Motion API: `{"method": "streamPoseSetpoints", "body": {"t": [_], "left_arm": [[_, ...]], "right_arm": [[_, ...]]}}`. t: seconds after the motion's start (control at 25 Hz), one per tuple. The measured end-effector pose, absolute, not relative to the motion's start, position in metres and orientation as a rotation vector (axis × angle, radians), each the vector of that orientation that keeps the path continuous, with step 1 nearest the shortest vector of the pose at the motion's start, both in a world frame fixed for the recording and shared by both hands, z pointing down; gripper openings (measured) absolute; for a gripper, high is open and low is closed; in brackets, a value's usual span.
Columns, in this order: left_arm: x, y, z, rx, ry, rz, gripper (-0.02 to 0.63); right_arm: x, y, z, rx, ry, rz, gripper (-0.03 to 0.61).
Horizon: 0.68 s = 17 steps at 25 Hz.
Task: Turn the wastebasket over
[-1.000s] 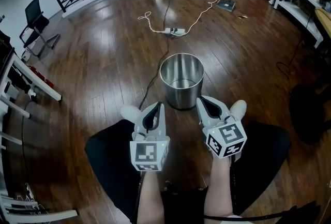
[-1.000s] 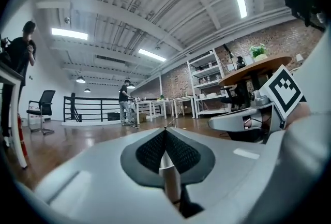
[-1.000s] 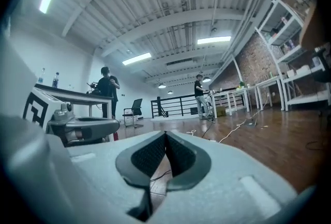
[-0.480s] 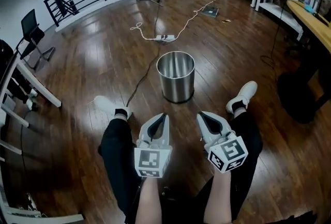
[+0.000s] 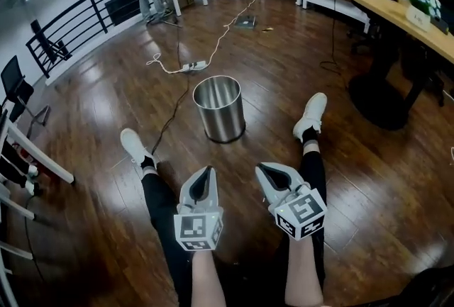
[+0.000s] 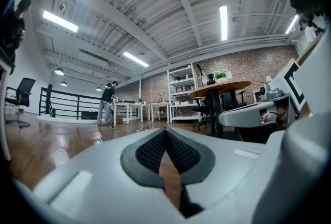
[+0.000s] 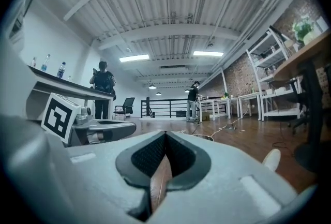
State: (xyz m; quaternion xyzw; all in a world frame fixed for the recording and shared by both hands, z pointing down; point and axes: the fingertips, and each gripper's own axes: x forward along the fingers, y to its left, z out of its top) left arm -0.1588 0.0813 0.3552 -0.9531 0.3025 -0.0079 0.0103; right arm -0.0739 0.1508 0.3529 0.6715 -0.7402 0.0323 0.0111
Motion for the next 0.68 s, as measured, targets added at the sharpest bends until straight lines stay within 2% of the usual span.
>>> {"method": "streamPoseSetpoints", "body": {"t": [0.24,0.68], "left_arm": [[-0.177,0.076,0.341,-2.995,0.894,0.059,0.017],[-0.18,0.085,0.347,-2.988,0.907,0.052,0.017]], "right_arm": [[-0.093,0.151,0.324,2.127,-2.254,-0.01,-0.009],[-0.096,0.158,0.327,2.129,-2.249,0.006,-0.009]]}}
